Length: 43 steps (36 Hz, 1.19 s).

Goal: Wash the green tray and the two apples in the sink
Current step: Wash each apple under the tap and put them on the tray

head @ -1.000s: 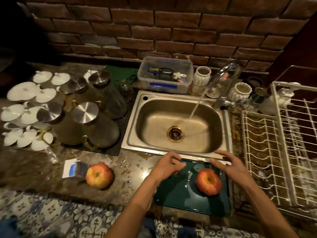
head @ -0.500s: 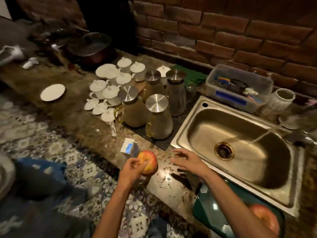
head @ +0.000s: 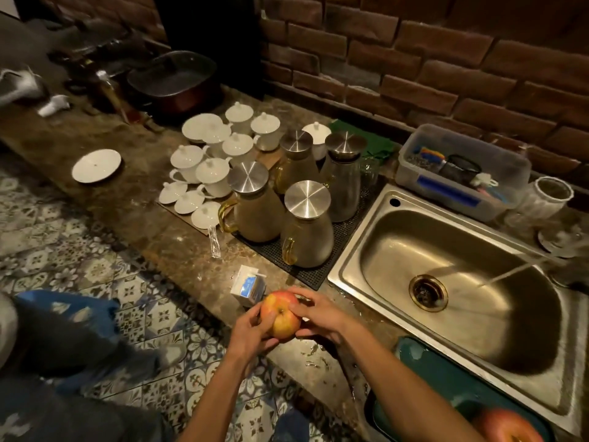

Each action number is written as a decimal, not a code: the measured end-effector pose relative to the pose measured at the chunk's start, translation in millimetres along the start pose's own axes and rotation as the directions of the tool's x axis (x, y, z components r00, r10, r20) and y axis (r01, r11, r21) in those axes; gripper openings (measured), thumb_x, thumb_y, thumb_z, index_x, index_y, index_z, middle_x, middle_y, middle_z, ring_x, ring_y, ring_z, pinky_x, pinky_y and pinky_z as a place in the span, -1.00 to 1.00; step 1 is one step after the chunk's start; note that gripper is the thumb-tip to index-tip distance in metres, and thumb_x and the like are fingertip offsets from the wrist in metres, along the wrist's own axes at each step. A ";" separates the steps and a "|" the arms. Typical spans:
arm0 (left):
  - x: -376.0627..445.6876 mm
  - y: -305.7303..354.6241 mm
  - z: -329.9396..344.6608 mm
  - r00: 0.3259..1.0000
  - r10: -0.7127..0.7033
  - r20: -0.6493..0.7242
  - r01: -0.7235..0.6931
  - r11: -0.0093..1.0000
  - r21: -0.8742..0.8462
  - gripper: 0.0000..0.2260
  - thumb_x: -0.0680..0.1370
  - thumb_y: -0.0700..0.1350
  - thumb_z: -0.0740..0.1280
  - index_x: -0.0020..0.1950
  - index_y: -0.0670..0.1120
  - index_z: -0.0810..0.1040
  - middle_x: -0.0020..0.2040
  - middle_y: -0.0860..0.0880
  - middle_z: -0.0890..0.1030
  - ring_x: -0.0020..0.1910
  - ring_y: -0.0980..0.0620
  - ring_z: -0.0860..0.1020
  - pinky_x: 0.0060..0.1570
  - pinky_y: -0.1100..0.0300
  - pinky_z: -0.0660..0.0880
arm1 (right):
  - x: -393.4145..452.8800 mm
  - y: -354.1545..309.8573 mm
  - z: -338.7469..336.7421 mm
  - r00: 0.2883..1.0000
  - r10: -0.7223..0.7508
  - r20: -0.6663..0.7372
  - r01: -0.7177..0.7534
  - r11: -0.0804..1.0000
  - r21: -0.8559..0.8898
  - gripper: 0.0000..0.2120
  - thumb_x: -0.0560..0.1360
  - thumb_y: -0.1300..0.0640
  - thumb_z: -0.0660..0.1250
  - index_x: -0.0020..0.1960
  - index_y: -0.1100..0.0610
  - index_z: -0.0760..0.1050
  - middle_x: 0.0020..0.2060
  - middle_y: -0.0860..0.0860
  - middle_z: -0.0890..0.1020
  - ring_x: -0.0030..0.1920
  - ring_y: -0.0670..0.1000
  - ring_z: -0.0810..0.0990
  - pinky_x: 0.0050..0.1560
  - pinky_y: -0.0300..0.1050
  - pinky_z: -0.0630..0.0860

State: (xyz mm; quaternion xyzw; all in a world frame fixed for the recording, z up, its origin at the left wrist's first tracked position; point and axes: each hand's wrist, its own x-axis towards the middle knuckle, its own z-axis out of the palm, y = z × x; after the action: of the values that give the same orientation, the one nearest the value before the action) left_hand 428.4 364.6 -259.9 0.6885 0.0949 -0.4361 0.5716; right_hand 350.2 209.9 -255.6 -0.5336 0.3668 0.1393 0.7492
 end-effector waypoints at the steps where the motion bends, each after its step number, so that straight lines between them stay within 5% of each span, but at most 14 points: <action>1: 0.4 0.7 -0.1 1.000 0.003 0.003 -0.003 1.000 0.003 -0.57 0.57 -0.18 0.38 0.44 -0.07 0.43 0.26 -0.12 0.53 0.14 -0.19 0.60 -0.18 0.07 0.64 | 0.7 0.7 -1.1 1.000 0.000 0.003 0.000 1.000 0.021 -0.66 0.58 0.17 0.38 0.29 -0.14 0.54 0.25 0.03 0.52 0.19 0.08 0.60 0.06 0.16 0.67; 10: -1.5 10.3 34.1 0.990 0.041 0.138 -0.050 0.997 0.067 -0.54 0.55 -0.17 0.42 0.44 -0.03 0.44 0.28 -0.12 0.56 0.20 -0.19 0.60 0.15 -0.22 0.58 | -25.7 5.5 -43.0 0.997 -0.047 -0.061 0.056 0.986 0.154 -0.65 0.54 0.18 0.44 0.27 -0.09 0.58 0.15 -0.01 0.59 0.17 0.08 0.62 0.08 0.19 0.66; 16: -3.7 23.8 102.5 0.960 0.045 0.276 -0.090 0.984 0.152 -0.56 0.50 -0.14 0.47 0.37 -0.04 0.51 0.27 -0.12 0.58 0.17 -0.17 0.61 -0.02 -0.03 0.66 | -69.8 5.3 -102.3 0.978 -0.102 -0.181 0.144 0.961 0.237 -0.65 0.51 0.16 0.46 0.25 -0.11 0.60 0.24 0.06 0.55 0.21 0.16 0.60 0.04 0.14 0.68; 25: -3.6 28.8 231.4 0.890 -0.014 0.456 -0.109 0.964 0.241 -0.57 0.48 -0.16 0.49 0.34 -0.06 0.54 0.27 -0.16 0.57 0.20 -0.24 0.59 0.12 -0.21 0.59 | -128.6 19.6 -198.5 0.914 -0.145 -0.379 0.287 0.890 0.353 -0.70 0.52 0.17 0.43 0.20 -0.12 0.63 0.18 0.05 0.64 0.13 0.17 0.68 -0.06 0.02 0.67; 29: -3.5 24.7 279.8 0.841 -0.044 0.539 -0.130 0.951 0.281 -0.52 0.47 -0.10 0.51 0.38 -0.02 0.52 0.27 -0.12 0.58 0.17 -0.21 0.62 0.12 -0.19 0.60 | -145.1 33.4 -236.6 0.859 -0.154 -0.489 0.338 0.887 0.314 -0.68 0.54 0.10 0.43 0.26 -0.12 0.59 0.28 0.09 0.58 0.24 0.19 0.61 0.13 0.14 0.64; 33: -1.8 21.9 323.7 0.791 -0.052 0.610 -0.174 0.936 0.305 -0.52 0.46 -0.03 0.52 0.36 0.02 0.53 0.27 -0.07 0.58 0.17 -0.16 0.62 0.09 -0.14 0.63 | -156.7 45.1 -272.3 0.848 -0.093 -0.522 0.346 0.843 0.411 -0.71 0.56 0.12 0.40 0.24 -0.15 0.61 0.20 0.12 0.61 0.12 0.19 0.68 -0.04 0.01 0.67; 39: 10.5 15.7 377.7 0.743 -0.085 0.664 -0.211 0.911 0.353 -0.61 0.43 0.12 0.52 0.24 0.25 0.58 0.18 0.12 0.58 0.14 -0.05 0.62 0.00 -0.01 0.67 | -158.3 60.5 -320.1 0.841 -0.057 -0.538 0.341 0.828 0.445 -0.71 0.55 0.04 0.41 0.23 -0.23 0.59 0.19 0.08 0.61 -0.04 0.19 0.75 0.03 0.04 0.67; 43: 22.3 10.5 401.0 0.708 -0.126 0.695 -0.170 0.924 0.341 -0.61 0.36 0.16 0.56 0.17 0.28 0.62 0.25 0.00 0.59 0.16 -0.13 0.63 0.06 -0.09 0.65 | -151.2 67.7 -342.9 0.839 -0.058 -0.541 0.355 0.812 0.464 -0.68 0.54 0.02 0.42 0.26 -0.24 0.57 0.24 0.10 0.58 0.04 0.21 0.73 0.06 0.03 0.66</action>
State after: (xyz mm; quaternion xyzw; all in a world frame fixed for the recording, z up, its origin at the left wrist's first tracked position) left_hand 251.2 4.1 -254.7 0.5676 -0.2256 -0.6683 0.4246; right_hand 67.4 -45.1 -252.7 -0.3524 0.5101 -0.2005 0.7585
